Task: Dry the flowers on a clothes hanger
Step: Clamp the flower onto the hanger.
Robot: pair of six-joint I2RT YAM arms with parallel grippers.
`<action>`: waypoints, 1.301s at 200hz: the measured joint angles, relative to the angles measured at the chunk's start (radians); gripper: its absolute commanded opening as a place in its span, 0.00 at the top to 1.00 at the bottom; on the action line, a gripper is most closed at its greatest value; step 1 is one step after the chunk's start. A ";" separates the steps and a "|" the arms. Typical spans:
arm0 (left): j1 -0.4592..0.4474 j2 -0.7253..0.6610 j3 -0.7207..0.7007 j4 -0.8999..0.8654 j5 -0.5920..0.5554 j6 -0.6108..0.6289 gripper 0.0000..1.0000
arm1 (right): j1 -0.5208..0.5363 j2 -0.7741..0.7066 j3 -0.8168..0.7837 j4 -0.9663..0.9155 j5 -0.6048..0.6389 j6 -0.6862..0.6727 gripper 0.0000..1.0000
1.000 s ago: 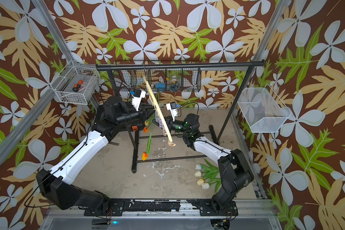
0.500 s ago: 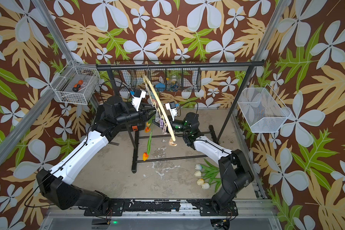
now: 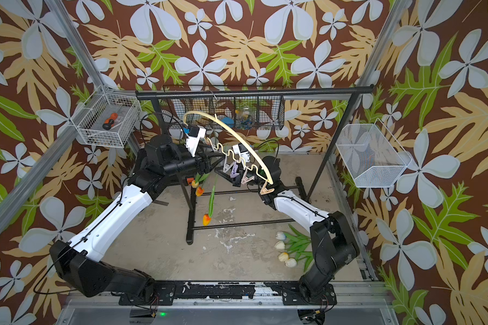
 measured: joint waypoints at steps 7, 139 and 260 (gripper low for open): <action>0.000 -0.002 0.001 -0.004 -0.001 0.000 0.33 | 0.000 -0.001 0.005 -0.016 0.002 -0.011 1.00; 0.016 -0.109 -0.079 -0.012 -0.033 0.008 0.30 | -0.047 -0.055 0.038 -0.284 0.084 -0.210 0.71; 0.014 -0.256 -0.274 -0.072 -0.079 -0.109 0.31 | -0.116 -0.225 -0.048 -0.531 0.185 -0.332 0.66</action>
